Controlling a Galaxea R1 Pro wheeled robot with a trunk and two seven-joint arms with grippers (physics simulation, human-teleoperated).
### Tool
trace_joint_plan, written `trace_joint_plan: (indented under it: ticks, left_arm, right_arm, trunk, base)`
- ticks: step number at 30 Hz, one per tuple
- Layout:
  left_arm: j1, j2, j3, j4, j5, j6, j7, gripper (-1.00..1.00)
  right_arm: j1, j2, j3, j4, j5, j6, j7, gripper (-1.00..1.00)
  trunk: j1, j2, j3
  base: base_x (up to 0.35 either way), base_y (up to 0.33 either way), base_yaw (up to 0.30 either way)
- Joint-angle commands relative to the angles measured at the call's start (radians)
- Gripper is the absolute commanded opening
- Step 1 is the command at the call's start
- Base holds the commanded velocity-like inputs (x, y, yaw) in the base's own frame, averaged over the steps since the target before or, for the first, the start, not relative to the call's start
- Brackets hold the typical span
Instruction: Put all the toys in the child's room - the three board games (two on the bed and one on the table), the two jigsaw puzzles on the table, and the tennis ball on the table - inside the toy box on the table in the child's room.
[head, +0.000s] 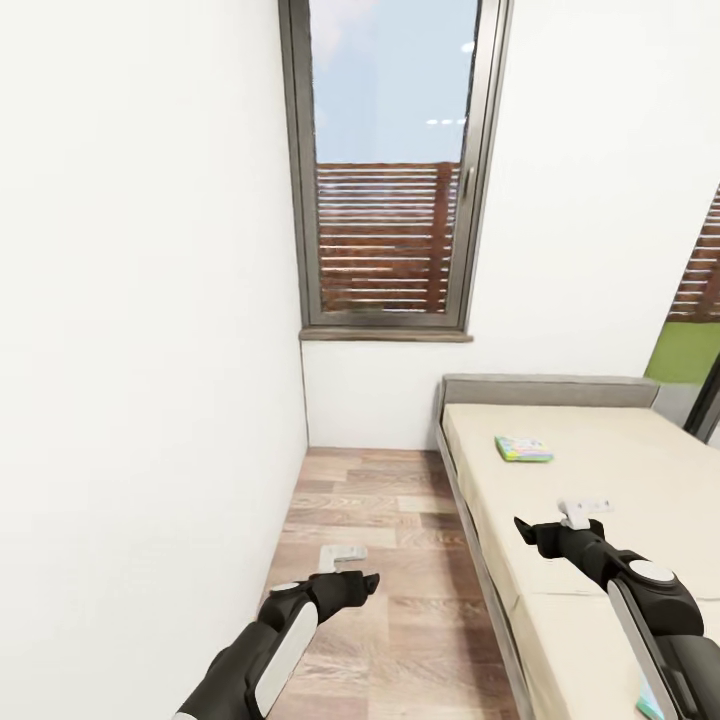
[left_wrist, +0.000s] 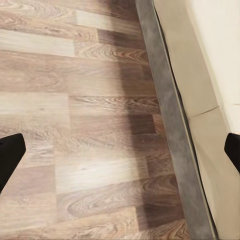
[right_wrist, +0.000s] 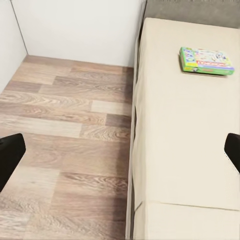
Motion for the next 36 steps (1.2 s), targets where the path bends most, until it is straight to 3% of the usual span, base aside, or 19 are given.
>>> trace_joint_plan:
  ticks: [1, 10, 22, 36]
  left_arm:
    - [-0.001, 0.000, -0.002, -0.002, 0.011, 0.004, 0.009, 1.00]
    - [-0.001, 0.000, -0.001, -0.002, 0.011, 0.003, 0.010, 1.00]
    - [-0.001, -0.001, -0.002, -0.003, 0.011, 0.002, 0.010, 1.00]
    - [-0.001, 0.000, -0.002, -0.003, 0.010, 0.003, 0.009, 1.00]
  right_arm:
    - [-0.001, 0.000, -0.001, -0.001, -0.001, 0.005, 0.004, 1.00]
    - [-0.001, 0.000, -0.001, -0.001, -0.001, 0.005, 0.004, 1.00]
    - [-0.001, 0.000, -0.001, -0.001, -0.001, 0.005, 0.004, 1.00]
    - [0.002, 0.001, 0.000, -0.004, -0.001, 0.005, 0.004, 1.00]
  trunk:
    - [0.001, -0.001, -0.001]
    - [0.001, -0.001, -0.001]
    - [0.001, -0.001, -0.001]
    - [0.001, -0.001, -0.001]
  base:
    - [0.333, -0.061, 0.000]
    - [0.297, 0.088, 0.000]
    - [0.086, 0.037, -0.032]
    - [0.324, -0.008, -0.110]
